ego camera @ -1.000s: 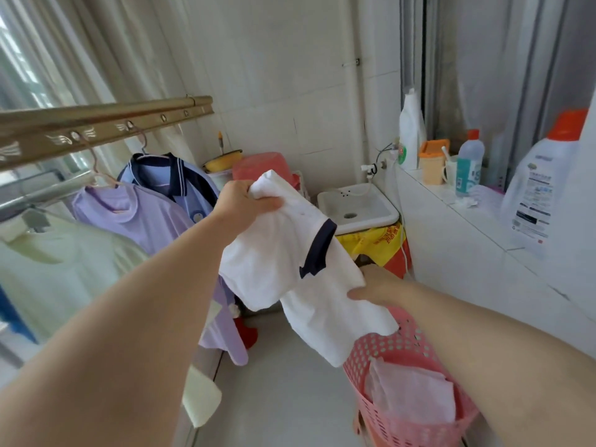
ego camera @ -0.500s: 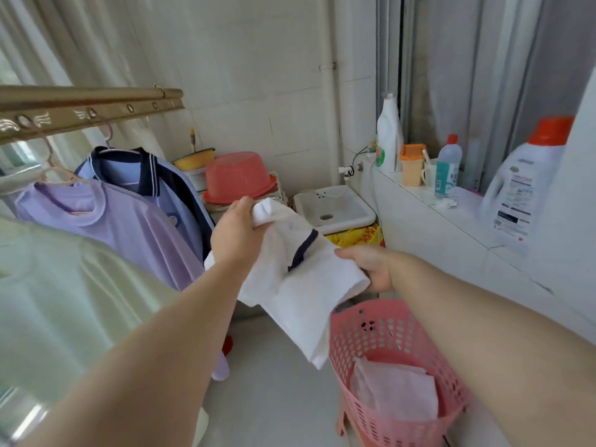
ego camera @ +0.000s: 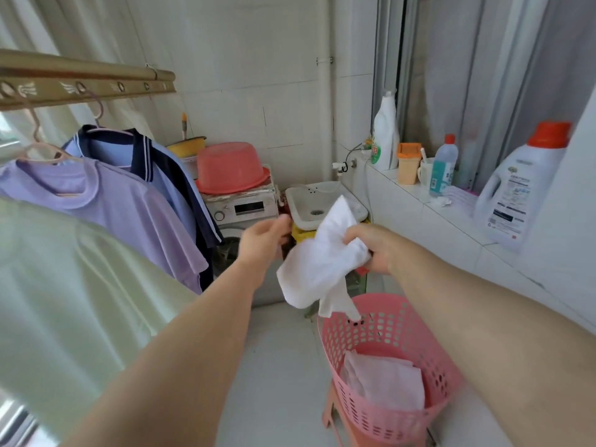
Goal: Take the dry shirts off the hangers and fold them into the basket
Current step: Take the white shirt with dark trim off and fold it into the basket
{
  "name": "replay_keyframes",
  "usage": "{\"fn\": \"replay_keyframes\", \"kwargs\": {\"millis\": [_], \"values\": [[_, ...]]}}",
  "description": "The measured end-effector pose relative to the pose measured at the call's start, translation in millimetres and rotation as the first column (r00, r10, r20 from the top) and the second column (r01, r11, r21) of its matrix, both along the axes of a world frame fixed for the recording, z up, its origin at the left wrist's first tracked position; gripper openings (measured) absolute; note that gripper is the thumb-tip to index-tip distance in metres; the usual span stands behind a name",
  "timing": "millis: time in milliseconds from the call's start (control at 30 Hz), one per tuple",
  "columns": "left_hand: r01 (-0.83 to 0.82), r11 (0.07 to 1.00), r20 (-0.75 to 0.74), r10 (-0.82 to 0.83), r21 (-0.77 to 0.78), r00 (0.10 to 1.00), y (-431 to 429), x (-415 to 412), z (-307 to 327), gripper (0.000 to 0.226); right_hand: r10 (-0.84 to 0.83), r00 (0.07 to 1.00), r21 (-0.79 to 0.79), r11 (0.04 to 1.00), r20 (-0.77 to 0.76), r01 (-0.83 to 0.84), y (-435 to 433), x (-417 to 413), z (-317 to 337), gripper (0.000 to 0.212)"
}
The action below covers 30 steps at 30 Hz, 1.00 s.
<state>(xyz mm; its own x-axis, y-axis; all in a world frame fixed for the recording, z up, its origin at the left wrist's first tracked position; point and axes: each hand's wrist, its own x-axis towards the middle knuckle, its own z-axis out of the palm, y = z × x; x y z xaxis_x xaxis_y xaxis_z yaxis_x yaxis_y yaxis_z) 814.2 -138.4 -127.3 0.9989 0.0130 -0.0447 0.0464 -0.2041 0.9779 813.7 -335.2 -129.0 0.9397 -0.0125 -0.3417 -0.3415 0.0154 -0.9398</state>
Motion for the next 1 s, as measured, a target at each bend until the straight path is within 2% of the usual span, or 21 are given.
{"fn": "replay_keyframes", "kwargs": {"millis": [33, 67, 100, 133, 200, 267, 300, 367, 433, 500, 567, 700, 800, 900, 933, 1000], "values": [[-0.165, 0.986, -0.061, 0.164, -0.013, 0.985, 9, 1, -4, 0.041, 0.03, 0.999, 0.103, 0.994, 0.041, -0.034, -2, -4, 5, 0.022], [-0.233, 0.97, -0.175, 0.219, -0.064, 0.96, 14, -1, -6, 0.057, 0.044, 0.996, 0.185, 0.981, 0.082, -0.059, -4, -9, 12, 0.024], [-0.238, 0.957, -0.296, 0.182, -0.166, 0.938, 16, -2, -12, 0.07, 0.053, 0.991, 0.235, 0.969, 0.125, -0.081, -5, -14, 18, 0.025], [-0.203, 0.932, -0.365, 0.085, -0.299, 0.927, 17, -4, -18, 0.073, 0.044, 0.989, 0.272, 0.959, 0.141, -0.082, -6, -13, 21, 0.026], [-0.13, 0.87, -0.348, -0.05, -0.475, 0.936, 12, -9, -25, 0.06, 0.02, 0.991, 0.296, 0.953, 0.13, -0.058, -9, -8, 19, 0.03], [-0.119, 0.821, -0.317, -0.079, -0.559, 0.945, 3, -5, -32, 0.049, -0.02, 0.996, 0.231, 0.973, 0.081, 0.001, -15, 0, 3, 0.045], [-0.127, 0.802, -0.322, -0.085, -0.584, 0.943, 2, -1, -34, 0.053, -0.039, 0.997, 0.178, 0.984, 0.06, 0.028, -19, 3, -5, 0.053], [-0.173, 0.793, -0.391, -0.088, -0.585, 0.916, 0, 5, -33, 0.08, -0.071, 0.997, 0.09, 0.993, 0.006, 0.071, -29, 4, -22, 0.061], [-0.196, 0.84, -0.485, -0.089, -0.506, 0.87, -1, 16, -37, 0.103, -0.105, 0.992, 0.056, 0.992, -0.071, 0.109, -39, 3, -38, 0.053], [-0.211, 0.865, -0.534, -0.076, -0.455, 0.842, -7, 21, -37, 0.099, -0.063, 0.991, 0.043, 0.997, -0.121, 0.069, -40, -1, -43, 0.034], [-0.259, 0.872, -0.531, -0.001, -0.416, 0.847, -19, 23, -36, 0.083, 0.042, 0.99, 0.062, 0.997, -0.138, -0.034, -39, -1, -45, 0.023], [-0.189, 0.874, -0.507, -0.074, -0.447, 0.859, -39, 25, -41, 0.07, 0.165, 0.969, 0.114, 0.983, -0.184, -0.145, -41, 10, -45, 0.047], [-0.254, 0.847, -0.558, -0.06, -0.468, 0.828, -36, 43, -55, 0.08, 0.09, 0.961, -0.042, 0.994, -0.261, -0.105, -48, 27, -53, 0.045], [-0.184, 0.802, -0.511, -0.169, -0.569, 0.843, -36, 61, -62, 0.095, -0.102, 0.982, -0.021, 0.995, -0.16, 0.1, -60, 51, -68, 0.037], [-0.143, 0.805, -0.494, -0.204, -0.576, 0.845, -38, 65, -60, 0.092, -0.144, 0.981, 0.014, 0.989, -0.128, 0.147, -65, 55, -71, 0.033], [-0.076, 0.875, -0.469, -0.182, -0.479, 0.864, -45, 72, -54, 0.068, -0.151, 0.981, 0.065, 0.985, -0.123, 0.16, -74, 59, -72, 0.03]]}}
